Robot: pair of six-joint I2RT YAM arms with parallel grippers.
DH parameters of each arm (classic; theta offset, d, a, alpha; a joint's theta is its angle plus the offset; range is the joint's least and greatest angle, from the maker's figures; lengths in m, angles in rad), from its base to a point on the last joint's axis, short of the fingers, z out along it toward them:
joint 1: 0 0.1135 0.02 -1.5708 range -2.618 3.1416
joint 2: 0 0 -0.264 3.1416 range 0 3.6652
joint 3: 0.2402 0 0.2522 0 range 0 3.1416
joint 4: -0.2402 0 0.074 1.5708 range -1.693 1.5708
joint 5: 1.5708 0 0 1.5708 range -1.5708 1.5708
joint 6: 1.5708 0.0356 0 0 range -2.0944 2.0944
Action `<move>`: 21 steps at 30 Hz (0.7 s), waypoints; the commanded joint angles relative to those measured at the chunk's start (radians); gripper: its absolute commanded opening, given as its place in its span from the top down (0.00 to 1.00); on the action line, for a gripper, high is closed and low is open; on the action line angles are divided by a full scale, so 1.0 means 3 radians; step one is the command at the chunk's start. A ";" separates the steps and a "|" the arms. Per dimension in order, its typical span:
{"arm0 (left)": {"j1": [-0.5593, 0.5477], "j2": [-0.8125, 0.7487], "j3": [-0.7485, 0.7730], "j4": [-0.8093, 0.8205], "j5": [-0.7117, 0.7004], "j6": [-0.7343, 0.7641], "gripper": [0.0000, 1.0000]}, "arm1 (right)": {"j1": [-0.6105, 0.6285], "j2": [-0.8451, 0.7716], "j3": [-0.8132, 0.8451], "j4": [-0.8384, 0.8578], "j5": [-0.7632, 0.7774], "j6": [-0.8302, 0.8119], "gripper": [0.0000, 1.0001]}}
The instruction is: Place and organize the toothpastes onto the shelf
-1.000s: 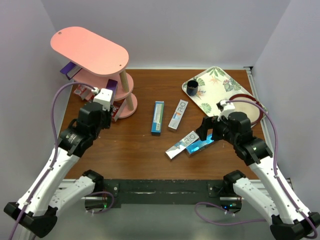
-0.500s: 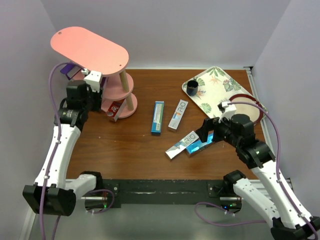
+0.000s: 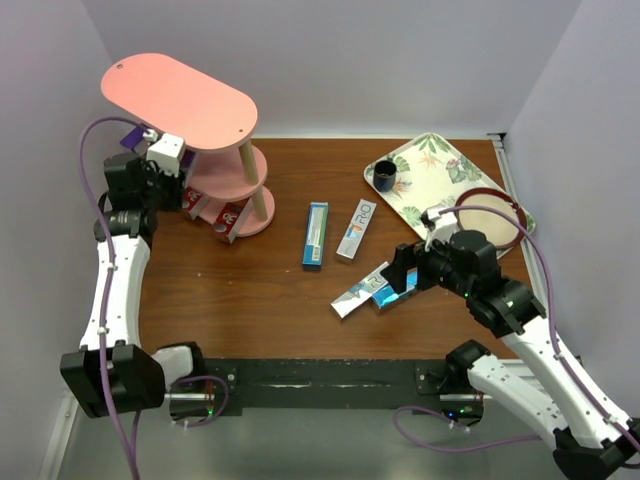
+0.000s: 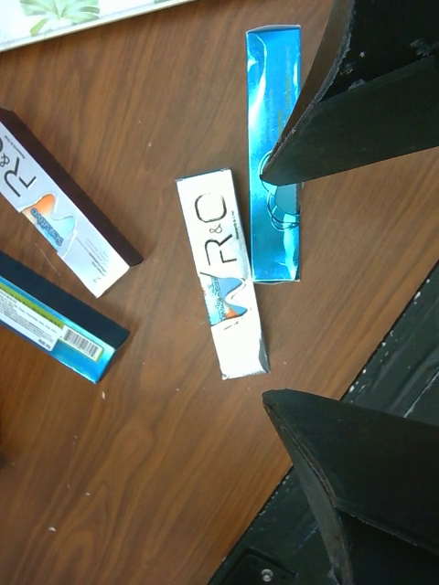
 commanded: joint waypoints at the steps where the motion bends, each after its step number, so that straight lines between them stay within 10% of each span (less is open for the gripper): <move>1: 0.0209 0.0031 -0.0036 0.0531 0.0550 0.0019 0.93 | 0.0090 0.0013 0.0092 -0.0062 0.0092 -0.0074 0.01; 21: 0.0409 0.0440 0.0204 0.0439 0.0760 0.0418 0.87 | 0.0101 0.0141 -0.0036 0.0056 0.0159 -0.0115 0.02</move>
